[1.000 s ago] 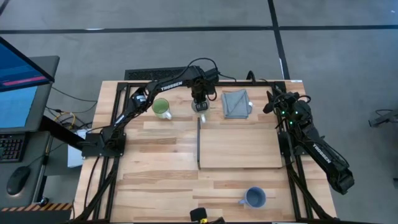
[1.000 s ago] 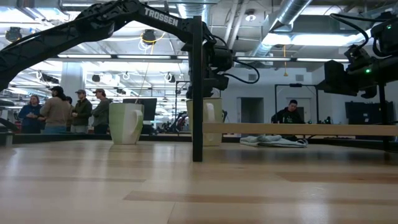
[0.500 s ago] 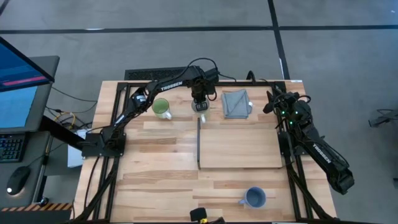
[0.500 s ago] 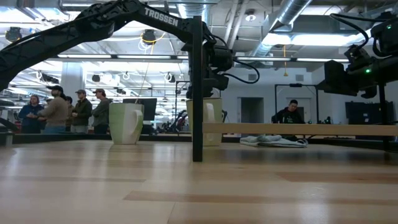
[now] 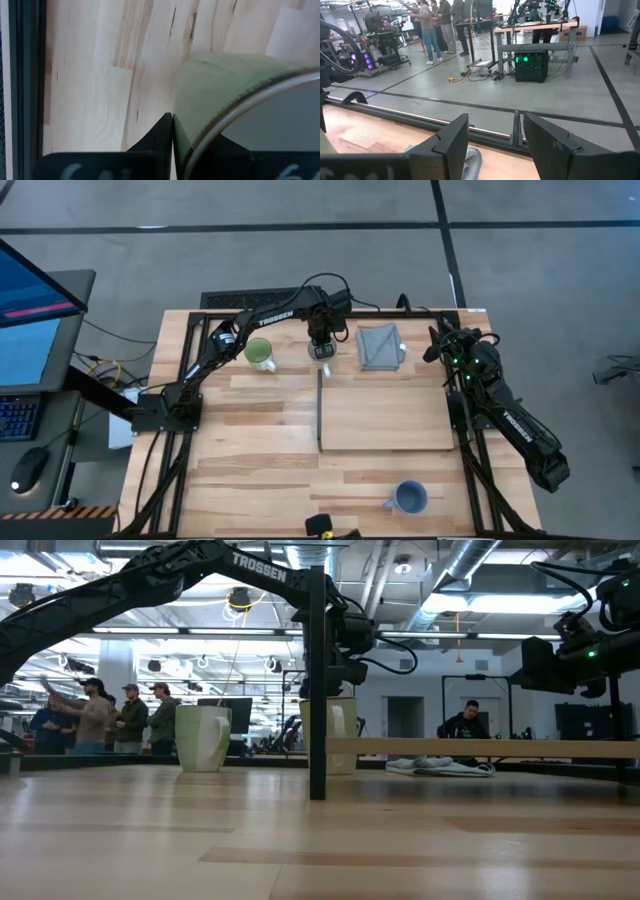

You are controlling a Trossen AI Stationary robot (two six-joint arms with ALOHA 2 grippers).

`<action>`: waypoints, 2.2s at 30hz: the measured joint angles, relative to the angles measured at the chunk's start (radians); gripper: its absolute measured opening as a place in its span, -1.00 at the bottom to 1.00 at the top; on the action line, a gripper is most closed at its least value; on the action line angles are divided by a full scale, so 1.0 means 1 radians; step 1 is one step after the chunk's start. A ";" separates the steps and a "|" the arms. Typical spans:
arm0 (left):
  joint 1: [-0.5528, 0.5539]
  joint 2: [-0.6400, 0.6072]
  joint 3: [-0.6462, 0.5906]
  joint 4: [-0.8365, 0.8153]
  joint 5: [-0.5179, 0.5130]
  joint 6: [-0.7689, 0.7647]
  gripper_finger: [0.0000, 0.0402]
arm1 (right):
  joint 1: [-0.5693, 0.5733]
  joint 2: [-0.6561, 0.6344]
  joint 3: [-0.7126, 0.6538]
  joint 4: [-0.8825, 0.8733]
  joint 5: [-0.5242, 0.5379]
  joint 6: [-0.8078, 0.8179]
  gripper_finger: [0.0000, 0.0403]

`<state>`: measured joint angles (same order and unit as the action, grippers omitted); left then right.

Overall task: Stack small to large cups/mugs on shelf
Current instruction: Put the light green mug on the shelf

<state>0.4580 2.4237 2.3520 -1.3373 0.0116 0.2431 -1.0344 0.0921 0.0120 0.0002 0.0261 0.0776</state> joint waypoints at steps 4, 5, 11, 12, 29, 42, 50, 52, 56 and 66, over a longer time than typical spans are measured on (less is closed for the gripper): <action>0.000 0.000 0.000 -0.005 0.000 0.024 -0.87 | 0.000 0.000 0.000 0.000 0.000 0.000 0.05; 0.000 0.000 0.000 -0.010 0.000 0.035 -0.87 | 0.000 0.000 0.000 0.000 0.000 0.000 0.05; 0.000 0.000 0.000 -0.013 0.000 0.075 -0.87 | 0.000 0.000 0.000 0.000 0.000 0.000 0.05; 0.000 0.000 0.000 -0.012 0.000 0.070 -0.87 | 0.000 0.000 0.000 0.000 0.000 0.000 0.05; 0.000 0.000 0.000 -0.017 0.015 0.069 -0.87 | 0.000 0.000 0.000 0.000 0.000 0.000 0.05; 0.000 -0.003 0.000 -0.017 0.060 0.047 -0.48 | 0.000 0.000 0.000 0.000 0.000 0.001 0.05; 0.000 -0.003 0.000 -0.018 0.053 0.080 -0.40 | 0.000 0.000 0.000 0.000 0.000 0.001 0.05; 0.000 -0.003 0.000 -0.014 0.044 0.095 -0.40 | 0.000 0.000 0.000 0.000 0.000 0.001 0.05; -0.004 -0.003 0.000 -0.008 -0.003 0.125 -0.39 | 0.000 0.000 0.000 0.000 0.000 0.001 0.05; -0.021 -0.003 0.000 -0.039 -0.019 0.136 -0.39 | 0.000 0.000 0.000 0.000 0.000 0.001 0.05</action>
<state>0.4374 2.4210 2.3516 -1.3760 -0.0072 0.3786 -1.0348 0.0921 0.0120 -0.0001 0.0261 0.0784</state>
